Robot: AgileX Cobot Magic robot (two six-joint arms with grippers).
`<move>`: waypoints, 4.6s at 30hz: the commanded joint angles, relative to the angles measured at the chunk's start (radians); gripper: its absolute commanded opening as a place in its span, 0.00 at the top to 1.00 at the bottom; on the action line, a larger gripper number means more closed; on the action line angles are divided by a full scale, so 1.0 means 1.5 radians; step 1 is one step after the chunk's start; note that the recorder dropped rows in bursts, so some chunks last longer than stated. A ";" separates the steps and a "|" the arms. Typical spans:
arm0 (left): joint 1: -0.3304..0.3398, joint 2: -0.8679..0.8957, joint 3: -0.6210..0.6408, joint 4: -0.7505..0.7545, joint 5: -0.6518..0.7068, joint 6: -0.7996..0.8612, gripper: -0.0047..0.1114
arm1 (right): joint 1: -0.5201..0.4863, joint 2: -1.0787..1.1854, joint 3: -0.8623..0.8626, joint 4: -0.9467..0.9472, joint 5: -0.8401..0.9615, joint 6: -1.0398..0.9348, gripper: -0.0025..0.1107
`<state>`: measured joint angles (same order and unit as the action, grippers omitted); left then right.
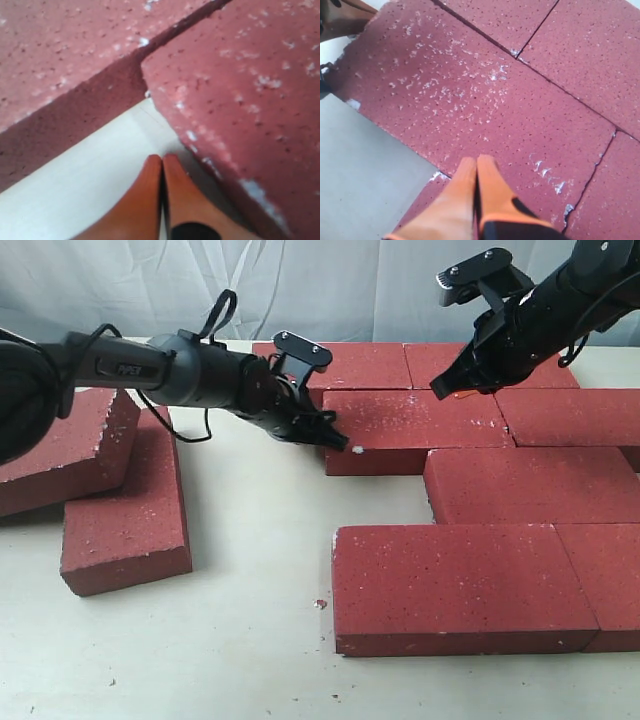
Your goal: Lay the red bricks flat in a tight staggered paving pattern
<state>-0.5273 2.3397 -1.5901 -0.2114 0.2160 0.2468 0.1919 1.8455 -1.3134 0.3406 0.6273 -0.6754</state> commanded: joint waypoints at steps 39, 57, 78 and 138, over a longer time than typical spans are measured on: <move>0.264 -0.513 0.218 0.360 0.381 -0.107 0.96 | 0.074 -0.002 0.003 0.123 0.011 -0.094 0.98; 0.609 -0.437 0.336 0.257 0.308 -0.197 0.96 | 0.082 -0.002 0.003 0.157 0.014 -0.094 0.98; 0.671 -0.273 0.267 0.069 0.303 -0.095 0.96 | 0.333 0.236 -0.286 0.306 -0.099 -0.136 0.98; 0.250 -0.404 0.295 -0.361 0.152 0.269 0.96 | 0.138 0.174 -0.433 -0.151 0.378 0.220 0.98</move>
<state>-0.0883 1.7187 -1.1420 -0.7303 0.4960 0.6479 0.4359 2.1524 -2.0655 0.0986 1.2164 -0.3421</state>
